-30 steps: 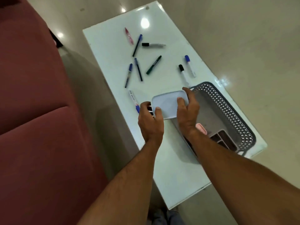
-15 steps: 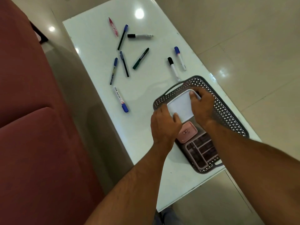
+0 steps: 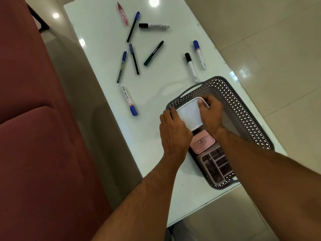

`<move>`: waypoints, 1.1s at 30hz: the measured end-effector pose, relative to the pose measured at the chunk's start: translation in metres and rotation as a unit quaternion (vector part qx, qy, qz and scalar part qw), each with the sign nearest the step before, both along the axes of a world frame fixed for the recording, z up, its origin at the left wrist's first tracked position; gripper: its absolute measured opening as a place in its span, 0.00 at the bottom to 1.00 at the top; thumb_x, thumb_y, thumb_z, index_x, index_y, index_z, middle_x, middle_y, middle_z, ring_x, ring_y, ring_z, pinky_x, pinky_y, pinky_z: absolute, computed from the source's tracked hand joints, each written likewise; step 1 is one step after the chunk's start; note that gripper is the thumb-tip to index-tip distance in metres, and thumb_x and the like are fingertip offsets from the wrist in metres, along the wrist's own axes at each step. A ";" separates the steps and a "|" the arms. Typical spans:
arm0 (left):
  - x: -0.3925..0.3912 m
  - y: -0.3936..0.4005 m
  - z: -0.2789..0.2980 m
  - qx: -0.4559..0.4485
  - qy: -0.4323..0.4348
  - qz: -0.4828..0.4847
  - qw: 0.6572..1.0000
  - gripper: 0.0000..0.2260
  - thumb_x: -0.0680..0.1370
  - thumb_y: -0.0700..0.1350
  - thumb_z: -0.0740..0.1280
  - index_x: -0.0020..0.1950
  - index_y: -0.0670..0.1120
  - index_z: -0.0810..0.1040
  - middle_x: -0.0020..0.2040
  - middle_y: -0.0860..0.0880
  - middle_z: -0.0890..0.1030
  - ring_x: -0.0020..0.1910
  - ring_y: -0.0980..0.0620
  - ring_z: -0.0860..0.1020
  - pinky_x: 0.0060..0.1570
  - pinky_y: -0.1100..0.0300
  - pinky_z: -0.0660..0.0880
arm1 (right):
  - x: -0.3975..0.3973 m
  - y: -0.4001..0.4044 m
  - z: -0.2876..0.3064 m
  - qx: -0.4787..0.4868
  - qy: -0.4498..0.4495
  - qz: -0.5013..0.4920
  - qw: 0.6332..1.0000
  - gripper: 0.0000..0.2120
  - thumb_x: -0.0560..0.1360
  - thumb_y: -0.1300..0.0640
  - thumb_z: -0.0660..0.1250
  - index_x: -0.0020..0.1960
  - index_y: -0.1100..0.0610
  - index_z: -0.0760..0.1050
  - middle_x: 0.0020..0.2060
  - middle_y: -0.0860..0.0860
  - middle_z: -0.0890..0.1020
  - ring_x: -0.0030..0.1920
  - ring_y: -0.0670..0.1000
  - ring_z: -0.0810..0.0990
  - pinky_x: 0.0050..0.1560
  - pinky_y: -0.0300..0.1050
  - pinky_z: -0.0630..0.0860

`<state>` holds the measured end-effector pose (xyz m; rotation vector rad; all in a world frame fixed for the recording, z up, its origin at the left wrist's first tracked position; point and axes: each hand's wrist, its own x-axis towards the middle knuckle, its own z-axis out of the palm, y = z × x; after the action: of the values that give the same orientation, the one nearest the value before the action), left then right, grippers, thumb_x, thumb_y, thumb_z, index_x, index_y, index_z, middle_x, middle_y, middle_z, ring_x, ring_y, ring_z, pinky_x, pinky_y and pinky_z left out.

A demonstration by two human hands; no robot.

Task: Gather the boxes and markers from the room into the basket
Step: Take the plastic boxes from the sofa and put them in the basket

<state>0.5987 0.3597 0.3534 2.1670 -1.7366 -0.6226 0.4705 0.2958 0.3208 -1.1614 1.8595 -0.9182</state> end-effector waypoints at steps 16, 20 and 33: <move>0.007 -0.007 0.013 -0.014 0.100 0.059 0.993 0.24 0.71 0.38 0.60 0.68 0.44 0.69 0.59 0.46 0.72 0.59 0.48 0.74 0.53 0.51 0.81 | 0.001 0.000 0.016 -0.012 0.032 0.035 0.999 0.06 0.82 0.58 0.70 0.57 0.57 0.83 0.50 0.50 0.85 0.51 0.50 0.84 0.56 0.48 0.83; 0.019 -0.017 0.016 -0.055 0.138 0.066 0.987 0.22 0.71 0.36 0.60 0.66 0.45 0.71 0.57 0.48 0.74 0.55 0.50 0.75 0.52 0.53 0.81 | 0.007 -0.010 0.024 -0.117 0.152 0.006 0.982 0.07 0.80 0.54 0.70 0.54 0.58 0.82 0.47 0.53 0.84 0.47 0.54 0.82 0.51 0.50 0.82; 0.130 -0.089 0.025 -0.114 0.198 0.076 0.971 0.18 0.79 0.39 0.65 0.68 0.48 0.70 0.63 0.52 0.73 0.62 0.53 0.75 0.61 0.54 0.77 | 0.165 -0.070 0.062 -0.217 0.137 0.074 0.964 0.11 0.80 0.53 0.69 0.53 0.60 0.82 0.44 0.52 0.84 0.43 0.48 0.76 0.46 0.31 0.70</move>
<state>0.7284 0.2709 0.3783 1.8450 -1.3469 -0.7182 0.6354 0.2255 0.3833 -1.7468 1.7976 -1.1616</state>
